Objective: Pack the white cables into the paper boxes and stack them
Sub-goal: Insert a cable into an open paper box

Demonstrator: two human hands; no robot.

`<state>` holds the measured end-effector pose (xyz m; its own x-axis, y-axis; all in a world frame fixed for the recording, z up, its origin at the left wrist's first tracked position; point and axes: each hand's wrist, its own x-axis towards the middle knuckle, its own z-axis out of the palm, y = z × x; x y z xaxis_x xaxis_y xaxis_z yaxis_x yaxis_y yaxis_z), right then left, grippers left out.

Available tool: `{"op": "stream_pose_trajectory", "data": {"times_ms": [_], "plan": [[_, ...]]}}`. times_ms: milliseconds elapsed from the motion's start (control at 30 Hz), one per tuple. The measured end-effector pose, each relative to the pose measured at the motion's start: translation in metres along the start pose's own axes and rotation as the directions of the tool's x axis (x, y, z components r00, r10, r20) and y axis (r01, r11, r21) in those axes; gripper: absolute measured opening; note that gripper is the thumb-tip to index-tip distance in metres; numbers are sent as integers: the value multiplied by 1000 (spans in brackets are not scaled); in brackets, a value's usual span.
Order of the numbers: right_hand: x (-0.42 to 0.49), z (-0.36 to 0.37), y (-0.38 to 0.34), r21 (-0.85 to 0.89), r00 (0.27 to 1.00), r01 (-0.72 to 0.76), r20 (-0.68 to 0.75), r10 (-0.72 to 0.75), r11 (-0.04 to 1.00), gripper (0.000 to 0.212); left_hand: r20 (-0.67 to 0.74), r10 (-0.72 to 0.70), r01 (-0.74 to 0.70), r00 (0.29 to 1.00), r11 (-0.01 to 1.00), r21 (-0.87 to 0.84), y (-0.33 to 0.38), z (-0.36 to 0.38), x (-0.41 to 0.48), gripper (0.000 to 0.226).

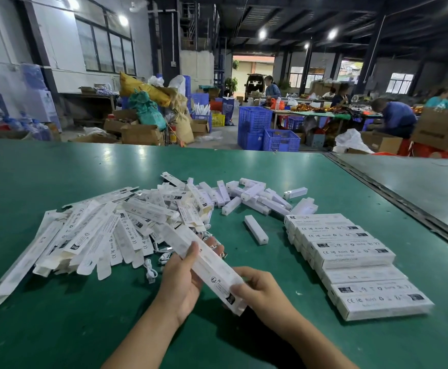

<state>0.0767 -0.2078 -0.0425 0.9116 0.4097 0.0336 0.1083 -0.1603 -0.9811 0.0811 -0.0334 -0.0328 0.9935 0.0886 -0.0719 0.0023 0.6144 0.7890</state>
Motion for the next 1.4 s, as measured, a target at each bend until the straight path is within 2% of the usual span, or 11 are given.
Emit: {"op": "stream_pose_trajectory", "data": {"times_ms": [100,167,267,367,533,633,733,900,1000,1167,1400], "plan": [[1,-4,0,204,997,-6,-71,21,979,27,36,52,-56,998,992,116,-3,2,0,50],[2,-6,0,317,991,-1,-129,44,948,27,73,85,-101,994,960,260,-9,2,-2,59],[4,-8,1,437,983,7,-167,73,899,27,178,118,-195,977,829,523,-19,2,-8,58],[5,-11,3,532,983,14,-164,87,847,29,284,98,-269,954,703,659,-26,1,-13,61],[4,-9,-4,588,996,-3,-73,56,809,38,408,104,-402,907,500,767,-25,6,-21,71],[6,-6,-4,590,999,14,-48,18,807,38,438,145,-454,887,448,770,-26,8,-22,72],[7,-6,-2,598,999,-4,-29,26,801,41,425,182,-460,887,441,770,-26,7,-21,66],[8,-7,1,571,999,-12,-22,29,821,40,407,234,-469,883,404,785,-26,4,-19,64],[6,-5,1,536,998,10,-52,21,844,33,405,248,-474,880,421,773,-26,1,-17,63],[4,-3,2,242,971,146,-223,-91,959,17,361,319,-474,876,441,762,-26,-4,-10,51],[0,-5,5,-136,901,301,-283,-329,944,21,327,366,-472,871,440,764,-28,-12,-2,46]]}}
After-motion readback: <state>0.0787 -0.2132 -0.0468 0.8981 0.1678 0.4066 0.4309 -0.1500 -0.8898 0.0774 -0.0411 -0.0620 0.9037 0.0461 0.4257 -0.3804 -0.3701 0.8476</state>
